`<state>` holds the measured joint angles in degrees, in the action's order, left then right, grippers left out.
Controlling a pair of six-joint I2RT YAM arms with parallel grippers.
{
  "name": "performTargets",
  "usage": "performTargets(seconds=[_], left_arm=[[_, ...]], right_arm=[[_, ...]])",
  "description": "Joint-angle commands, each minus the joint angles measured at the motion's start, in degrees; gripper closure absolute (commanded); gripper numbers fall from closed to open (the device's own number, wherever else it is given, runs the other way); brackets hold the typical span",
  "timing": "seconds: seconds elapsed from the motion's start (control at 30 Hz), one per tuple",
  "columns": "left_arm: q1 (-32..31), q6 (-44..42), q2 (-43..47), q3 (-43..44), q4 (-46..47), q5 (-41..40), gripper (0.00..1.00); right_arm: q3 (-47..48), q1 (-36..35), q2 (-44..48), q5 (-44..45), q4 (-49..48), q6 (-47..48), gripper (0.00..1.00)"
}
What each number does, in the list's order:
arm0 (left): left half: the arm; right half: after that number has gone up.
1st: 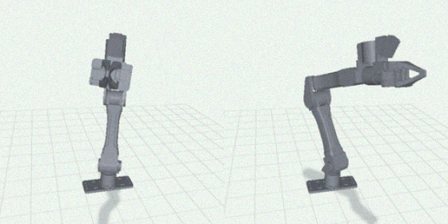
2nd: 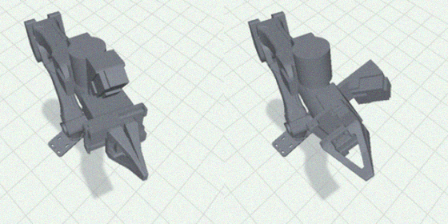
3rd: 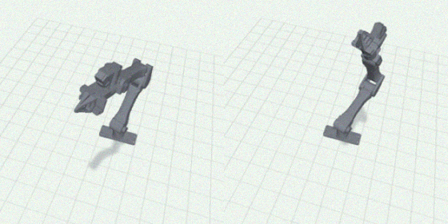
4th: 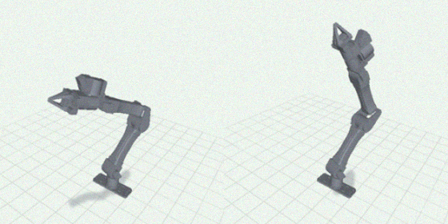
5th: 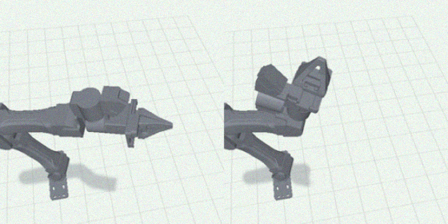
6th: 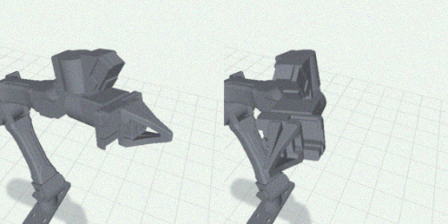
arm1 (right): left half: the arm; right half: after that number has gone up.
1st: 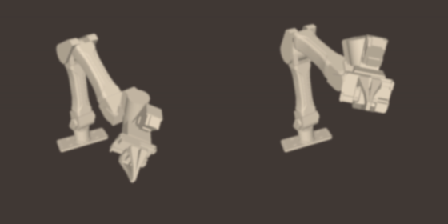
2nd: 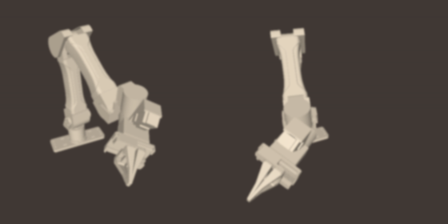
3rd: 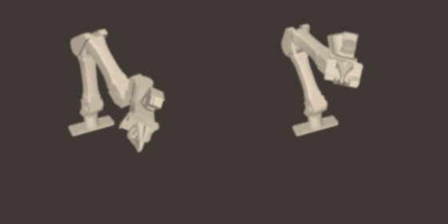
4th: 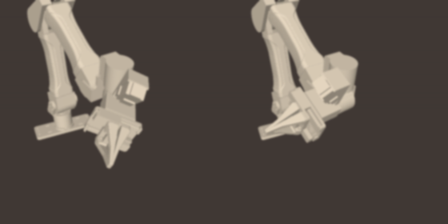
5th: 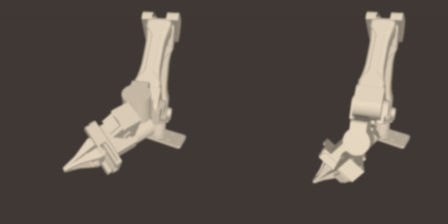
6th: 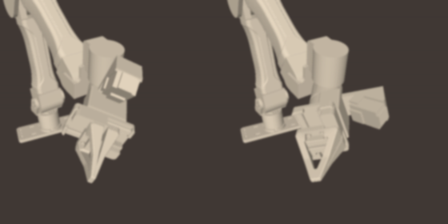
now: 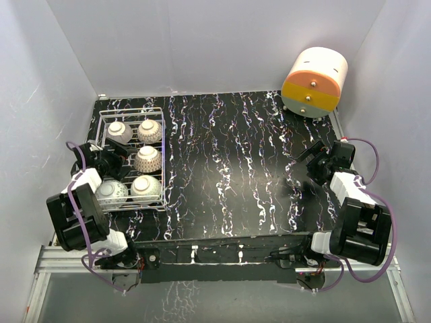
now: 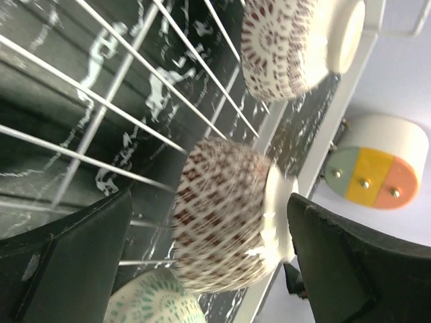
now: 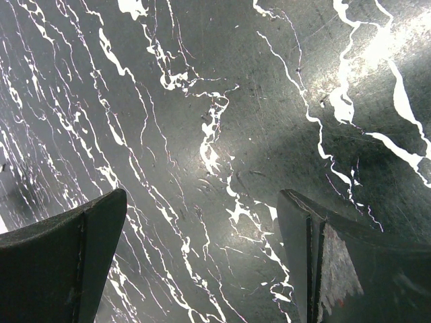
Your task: Load the bowls into the dish rack
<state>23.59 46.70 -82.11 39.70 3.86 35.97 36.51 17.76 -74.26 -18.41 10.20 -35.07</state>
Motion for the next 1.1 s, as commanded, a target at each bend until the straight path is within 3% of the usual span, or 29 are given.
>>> performTargets(seconds=[0.0,0.4,0.73,0.9,1.07], left_arm=[[1.16,-1.87,-1.85,2.12,-6.62,-10.12,0.03],[1.28,-1.68,-1.88,3.49,-5.53,-10.11,0.03],[-0.57,-4.35,-2.54,12.45,-8.33,-9.08,0.03],[-3.57,-6.78,-3.45,18.5,-11.51,-13.46,0.03],[-7.5,-11.85,-3.77,25.65,-17.25,-21.17,0.03]], right_arm=[[0.09,0.35,-0.08,-0.74,-3.51,-0.17,0.02],[-0.15,0.35,-0.45,-1.19,-4.23,-0.43,0.02],[0.8,-0.56,0.4,-0.09,-3.6,0.54,0.02],[4.89,-6.14,-1.01,2.51,-1.25,2.42,0.02],[10.21,-19.19,-3.74,9.87,1.3,3.23,0.02]])
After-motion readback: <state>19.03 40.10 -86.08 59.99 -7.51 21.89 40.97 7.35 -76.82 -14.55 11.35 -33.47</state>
